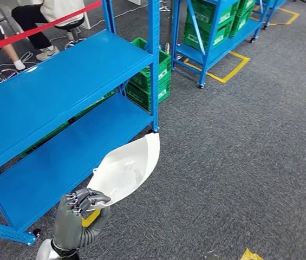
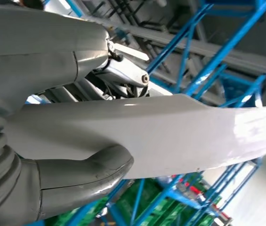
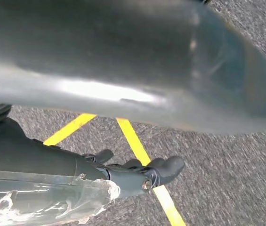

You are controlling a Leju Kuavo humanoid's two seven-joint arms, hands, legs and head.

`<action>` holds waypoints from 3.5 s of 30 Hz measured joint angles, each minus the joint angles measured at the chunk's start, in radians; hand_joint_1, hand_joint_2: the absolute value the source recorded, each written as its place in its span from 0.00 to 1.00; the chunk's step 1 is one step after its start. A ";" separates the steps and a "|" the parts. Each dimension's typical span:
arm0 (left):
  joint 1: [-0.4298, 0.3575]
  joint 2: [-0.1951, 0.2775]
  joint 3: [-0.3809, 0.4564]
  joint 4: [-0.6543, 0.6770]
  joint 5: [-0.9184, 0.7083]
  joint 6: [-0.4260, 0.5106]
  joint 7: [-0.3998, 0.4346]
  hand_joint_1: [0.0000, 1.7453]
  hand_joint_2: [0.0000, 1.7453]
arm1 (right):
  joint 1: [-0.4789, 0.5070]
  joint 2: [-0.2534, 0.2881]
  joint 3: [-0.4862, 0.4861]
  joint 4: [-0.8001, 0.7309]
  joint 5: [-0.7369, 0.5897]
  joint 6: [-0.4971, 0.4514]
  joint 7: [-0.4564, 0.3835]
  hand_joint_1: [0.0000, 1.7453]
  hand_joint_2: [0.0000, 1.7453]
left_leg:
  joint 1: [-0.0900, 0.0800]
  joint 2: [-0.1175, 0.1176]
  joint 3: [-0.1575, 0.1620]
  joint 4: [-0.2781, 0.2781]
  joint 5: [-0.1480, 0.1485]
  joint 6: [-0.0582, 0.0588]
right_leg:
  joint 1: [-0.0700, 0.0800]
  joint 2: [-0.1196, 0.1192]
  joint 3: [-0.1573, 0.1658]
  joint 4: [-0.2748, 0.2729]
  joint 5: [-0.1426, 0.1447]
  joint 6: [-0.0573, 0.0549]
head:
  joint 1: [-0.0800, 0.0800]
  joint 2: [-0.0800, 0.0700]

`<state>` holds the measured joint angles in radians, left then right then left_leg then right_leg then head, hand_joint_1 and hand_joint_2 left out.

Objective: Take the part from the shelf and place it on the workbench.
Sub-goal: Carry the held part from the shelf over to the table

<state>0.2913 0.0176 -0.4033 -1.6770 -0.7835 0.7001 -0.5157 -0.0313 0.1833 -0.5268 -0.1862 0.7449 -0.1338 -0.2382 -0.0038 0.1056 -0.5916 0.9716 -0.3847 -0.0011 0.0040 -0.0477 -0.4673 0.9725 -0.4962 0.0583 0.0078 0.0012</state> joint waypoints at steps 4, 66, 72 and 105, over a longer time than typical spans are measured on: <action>-0.006 -0.004 -0.005 0.006 0.008 -0.001 -0.005 1.00 1.00 | 0.000 -0.018 0.000 0.000 0.013 0.047 0.001 0.00 0.00 | 0.009 -0.046 -0.024 0.047 -0.062 -0.023 | 0.002 0.032 -0.045 -0.003 0.041 -0.043 | -0.004 0.000; -0.043 0.006 -0.046 0.065 -0.006 -0.001 -0.029 1.00 1.00 | 0.000 -0.016 0.002 0.005 0.059 -0.004 0.011 0.00 0.00 | 0.007 -0.070 0.133 0.086 -0.242 -0.029 | -0.011 0.050 -0.228 0.077 0.133 -0.048 | -0.009 0.000; -0.044 0.015 -0.046 0.071 0.005 0.000 -0.029 1.00 1.00 | -0.002 -0.014 0.002 0.005 0.064 -0.003 0.010 0.00 0.00 | -0.001 -0.109 0.042 0.196 -0.241 -0.010 | -0.008 0.118 -0.246 0.073 0.153 -0.057 | -0.012 0.000; -0.030 0.029 -0.028 0.077 0.011 0.000 0.014 1.00 1.00 | 0.005 0.016 0.002 0.001 0.083 -0.001 0.011 0.00 0.00 | -0.010 -0.159 -0.113 0.158 0.027 0.006 | -0.030 0.169 -0.055 0.077 -0.034 -0.035 | -0.050 0.000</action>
<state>0.2618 0.0462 -0.4316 -1.6000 -0.7724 0.7004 -0.5014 -0.0267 0.1992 -0.5247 -0.1849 0.8275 -0.1346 -0.2271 -0.0142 -0.0530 -0.7046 1.1292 -0.3575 0.0050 -0.0263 0.1212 -0.5222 1.0495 -0.5307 0.0230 -0.0426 0.0011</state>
